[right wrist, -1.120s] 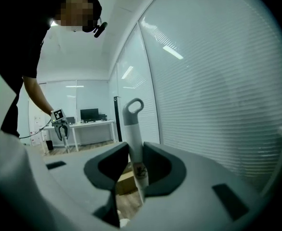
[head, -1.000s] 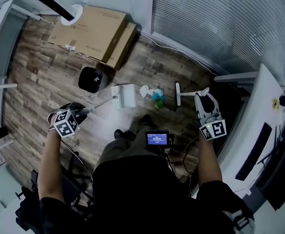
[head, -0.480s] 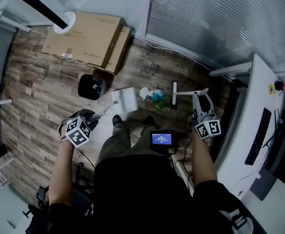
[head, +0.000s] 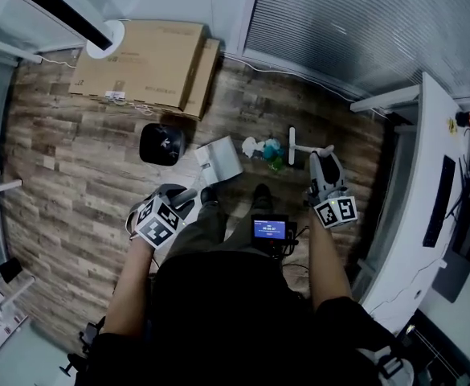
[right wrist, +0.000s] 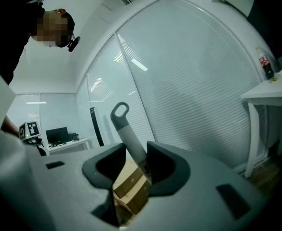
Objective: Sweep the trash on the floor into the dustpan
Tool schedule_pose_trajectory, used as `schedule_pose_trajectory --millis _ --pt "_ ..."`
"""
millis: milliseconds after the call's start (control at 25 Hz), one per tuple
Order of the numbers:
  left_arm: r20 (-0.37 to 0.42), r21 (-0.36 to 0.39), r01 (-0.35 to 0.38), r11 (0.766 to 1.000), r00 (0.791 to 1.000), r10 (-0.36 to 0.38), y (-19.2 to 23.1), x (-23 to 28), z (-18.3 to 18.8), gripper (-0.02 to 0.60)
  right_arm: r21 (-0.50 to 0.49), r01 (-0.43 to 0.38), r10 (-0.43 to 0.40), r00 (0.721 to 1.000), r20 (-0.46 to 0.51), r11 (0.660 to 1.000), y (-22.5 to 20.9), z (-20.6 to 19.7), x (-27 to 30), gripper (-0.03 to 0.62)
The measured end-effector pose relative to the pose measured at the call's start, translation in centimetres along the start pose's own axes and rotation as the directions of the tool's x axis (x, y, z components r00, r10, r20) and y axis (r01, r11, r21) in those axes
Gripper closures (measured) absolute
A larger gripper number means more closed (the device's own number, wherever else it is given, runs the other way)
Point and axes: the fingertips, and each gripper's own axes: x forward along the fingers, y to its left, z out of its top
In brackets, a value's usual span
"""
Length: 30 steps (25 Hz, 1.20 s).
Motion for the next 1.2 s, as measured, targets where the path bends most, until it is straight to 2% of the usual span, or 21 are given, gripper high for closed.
schedule_pose_trajectory --millis 360,600,920,1200 --pt "0.034 0.008 0.061 0.998 0.998 -0.061 0.1 0.4 1.0 0.465 0.042 0.031 -0.034 0.998 0.058 0.999 3.6 -1.0 3.1 0.461" --pt "0.040 0.012 0.091 0.996 0.995 -0.091 -0.3 0.6 1.1 0.468 0.103 0.032 -0.044 0.993 0.112 0.994 6.1 -0.8 5.4 0.459" --pt "0.053 0.012 0.097 0.995 0.994 -0.097 -0.2 0.6 1.4 0.468 0.154 -0.125 0.110 0.989 0.104 0.980 12.2 -1.7 7.8 0.457" --pt "0.057 0.011 0.100 0.995 0.993 -0.101 -0.7 0.9 1.6 0.469 0.244 -0.182 0.146 0.976 0.159 0.953 14.4 -1.2 8.7 0.456"
